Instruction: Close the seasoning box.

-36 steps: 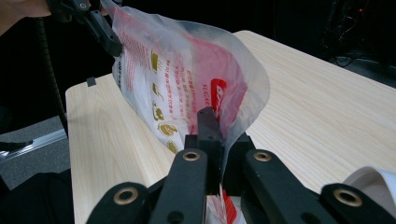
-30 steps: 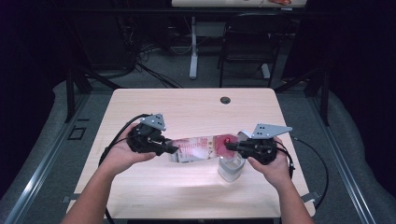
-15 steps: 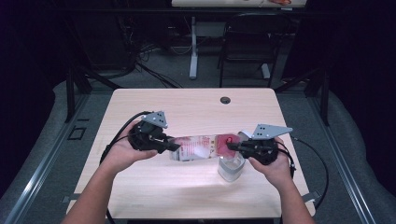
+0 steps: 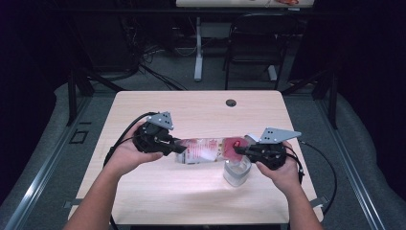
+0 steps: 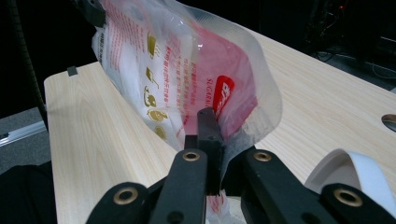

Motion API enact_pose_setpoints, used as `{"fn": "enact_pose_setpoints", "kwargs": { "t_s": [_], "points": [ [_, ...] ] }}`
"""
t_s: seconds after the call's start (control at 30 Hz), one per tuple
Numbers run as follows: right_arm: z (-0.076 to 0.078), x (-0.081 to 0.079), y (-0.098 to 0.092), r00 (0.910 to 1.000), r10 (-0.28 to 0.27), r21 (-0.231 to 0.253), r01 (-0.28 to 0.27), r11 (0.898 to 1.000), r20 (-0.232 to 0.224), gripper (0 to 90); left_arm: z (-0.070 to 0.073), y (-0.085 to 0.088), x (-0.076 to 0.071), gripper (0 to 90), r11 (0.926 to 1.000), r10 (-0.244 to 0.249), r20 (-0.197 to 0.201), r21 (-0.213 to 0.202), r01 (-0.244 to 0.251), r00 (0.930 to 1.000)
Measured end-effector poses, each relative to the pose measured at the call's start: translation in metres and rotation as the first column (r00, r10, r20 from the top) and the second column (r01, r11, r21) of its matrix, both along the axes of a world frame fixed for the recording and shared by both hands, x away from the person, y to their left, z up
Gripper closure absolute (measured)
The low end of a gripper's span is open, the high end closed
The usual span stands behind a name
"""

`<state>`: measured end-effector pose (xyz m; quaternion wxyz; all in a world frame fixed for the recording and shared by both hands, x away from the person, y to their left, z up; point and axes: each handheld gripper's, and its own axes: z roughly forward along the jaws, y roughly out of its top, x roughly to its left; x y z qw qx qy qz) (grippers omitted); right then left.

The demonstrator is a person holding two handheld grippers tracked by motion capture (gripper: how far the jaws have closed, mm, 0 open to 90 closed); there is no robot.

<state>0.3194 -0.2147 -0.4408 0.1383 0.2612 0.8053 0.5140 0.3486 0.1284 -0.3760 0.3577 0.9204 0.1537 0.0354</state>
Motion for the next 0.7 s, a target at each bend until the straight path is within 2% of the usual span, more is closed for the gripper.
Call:
{"fn": "enact_pose_setpoints", "kwargs": {
  "t_s": [0.27,0.7],
  "points": [
    [-0.001,0.000,0.002,1.0000,0.004,0.012,-0.004,1.000,-0.006,89.4,0.005,0.003,0.000,77.0,1.0000,0.002,0.009,-0.008,-0.002,1.0000],
    [-0.003,0.001,0.002,0.9999,-0.003,-0.020,0.003,1.000,-0.011,89.1,0.012,-0.001,0.000,77.4,0.9999,-0.003,0.018,-0.012,0.003,0.9998]
  ]
}}
